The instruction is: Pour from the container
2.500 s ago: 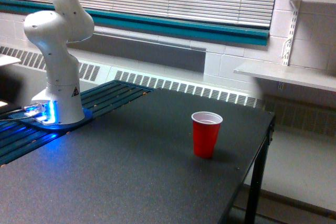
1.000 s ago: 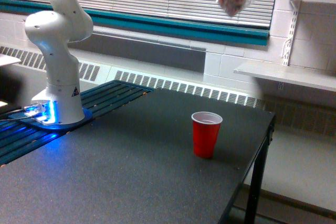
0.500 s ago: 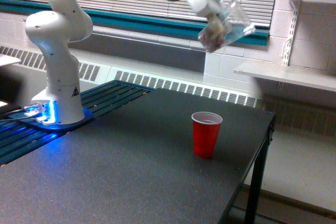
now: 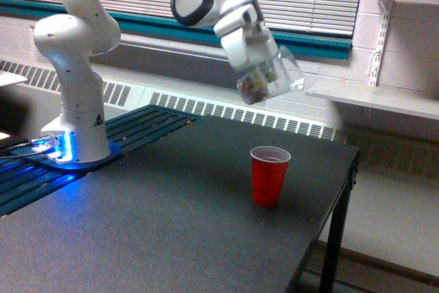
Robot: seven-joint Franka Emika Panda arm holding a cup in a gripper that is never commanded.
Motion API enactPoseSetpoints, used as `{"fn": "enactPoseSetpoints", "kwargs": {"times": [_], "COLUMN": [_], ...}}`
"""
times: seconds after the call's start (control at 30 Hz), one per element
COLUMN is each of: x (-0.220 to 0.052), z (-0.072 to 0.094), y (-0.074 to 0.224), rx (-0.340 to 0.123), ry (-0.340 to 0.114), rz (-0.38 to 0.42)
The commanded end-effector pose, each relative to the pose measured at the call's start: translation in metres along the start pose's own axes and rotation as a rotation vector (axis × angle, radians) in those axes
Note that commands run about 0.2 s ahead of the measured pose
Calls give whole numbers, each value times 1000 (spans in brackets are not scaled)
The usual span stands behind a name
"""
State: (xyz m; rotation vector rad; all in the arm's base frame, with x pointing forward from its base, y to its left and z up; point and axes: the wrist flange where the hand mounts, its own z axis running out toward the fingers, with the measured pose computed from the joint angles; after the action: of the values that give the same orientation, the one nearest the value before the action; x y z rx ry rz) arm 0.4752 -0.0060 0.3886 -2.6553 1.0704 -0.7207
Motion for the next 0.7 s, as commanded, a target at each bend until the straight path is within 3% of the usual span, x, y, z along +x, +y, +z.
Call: {"fn": "enactPoseSetpoints", "kwargs": {"times": [0.03,0.7], "x": [-17,-51], "z": [12,41], "y": [-2,13], "rx": [-3,-67], "ry": [-34,-145], "rz": [-58,-77]}}
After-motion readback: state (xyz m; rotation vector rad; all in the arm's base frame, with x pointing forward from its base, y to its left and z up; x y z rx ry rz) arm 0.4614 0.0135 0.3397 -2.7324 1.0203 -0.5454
